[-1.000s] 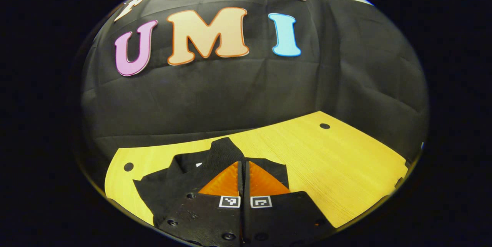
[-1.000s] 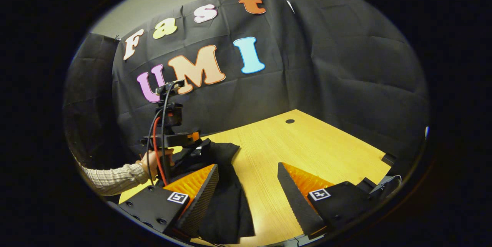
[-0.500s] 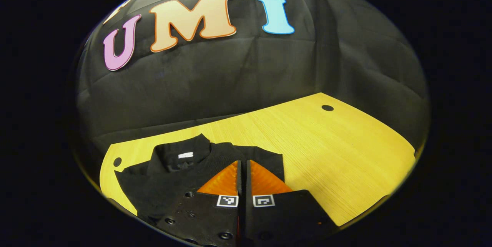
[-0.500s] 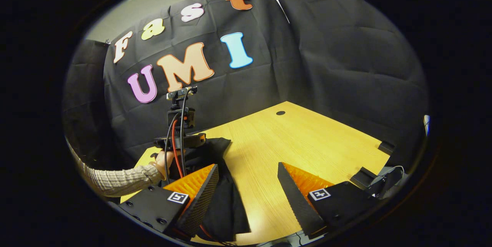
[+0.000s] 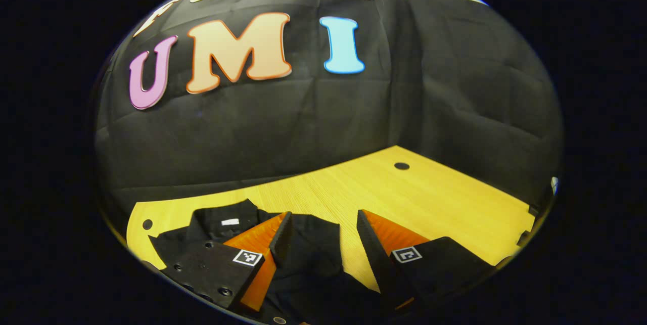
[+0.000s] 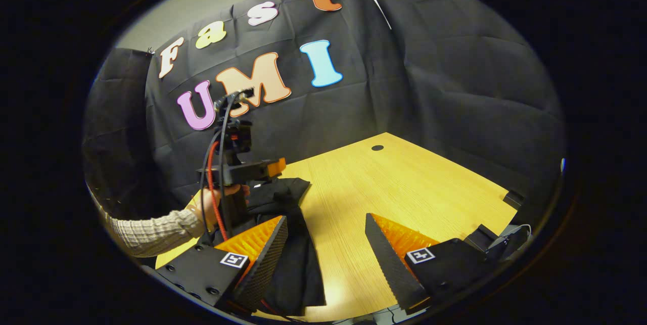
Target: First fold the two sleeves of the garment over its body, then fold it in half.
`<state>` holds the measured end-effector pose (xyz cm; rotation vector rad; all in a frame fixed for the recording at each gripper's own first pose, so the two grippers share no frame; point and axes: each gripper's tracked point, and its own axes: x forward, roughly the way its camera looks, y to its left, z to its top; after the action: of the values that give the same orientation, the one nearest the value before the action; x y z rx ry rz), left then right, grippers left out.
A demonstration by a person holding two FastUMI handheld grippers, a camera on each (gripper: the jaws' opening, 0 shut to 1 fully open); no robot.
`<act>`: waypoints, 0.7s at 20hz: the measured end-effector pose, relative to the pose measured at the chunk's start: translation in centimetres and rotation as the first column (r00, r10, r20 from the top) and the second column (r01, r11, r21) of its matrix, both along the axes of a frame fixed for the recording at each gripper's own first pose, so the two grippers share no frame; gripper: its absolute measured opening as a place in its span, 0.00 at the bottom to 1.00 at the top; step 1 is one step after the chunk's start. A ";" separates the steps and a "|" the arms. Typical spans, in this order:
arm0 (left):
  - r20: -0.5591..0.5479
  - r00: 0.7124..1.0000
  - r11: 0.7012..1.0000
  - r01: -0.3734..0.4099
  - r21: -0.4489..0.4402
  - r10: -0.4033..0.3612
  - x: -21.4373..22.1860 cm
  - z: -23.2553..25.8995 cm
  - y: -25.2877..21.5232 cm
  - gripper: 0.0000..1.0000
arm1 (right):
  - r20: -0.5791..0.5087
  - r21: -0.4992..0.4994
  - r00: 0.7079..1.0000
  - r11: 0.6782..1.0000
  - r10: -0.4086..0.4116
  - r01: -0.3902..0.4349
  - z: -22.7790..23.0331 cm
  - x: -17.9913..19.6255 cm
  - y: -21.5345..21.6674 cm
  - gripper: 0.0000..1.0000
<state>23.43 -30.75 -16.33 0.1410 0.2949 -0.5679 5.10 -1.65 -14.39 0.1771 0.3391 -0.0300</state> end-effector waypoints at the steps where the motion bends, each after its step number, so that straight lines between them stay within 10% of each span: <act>1: 0.023 1.000 1.000 -0.014 -0.011 0.014 -0.4 1.2 0.9 0.82 | -0.001 0.002 1.000 1.000 0.016 -0.016 -0.1 -0.1 0.2 0.98; 8: 0.115 0.970 0.974 -0.203 -0.101 0.214 -4.5 6.8 11.5 1.00 | -0.020 0.010 0.987 0.987 0.162 -0.162 -0.3 0.3 1.6 0.98; 14: 0.077 0.905 0.908 -0.419 -0.020 0.419 -10.9 3.7 23.8 0.93 | -0.068 -0.058 0.949 0.949 0.307 -0.311 -1.9 1.1 3.2 0.97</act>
<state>12.54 -6.92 -12.60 0.0922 0.2369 -0.1334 6.15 1.51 -16.33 0.0538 0.4202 0.2638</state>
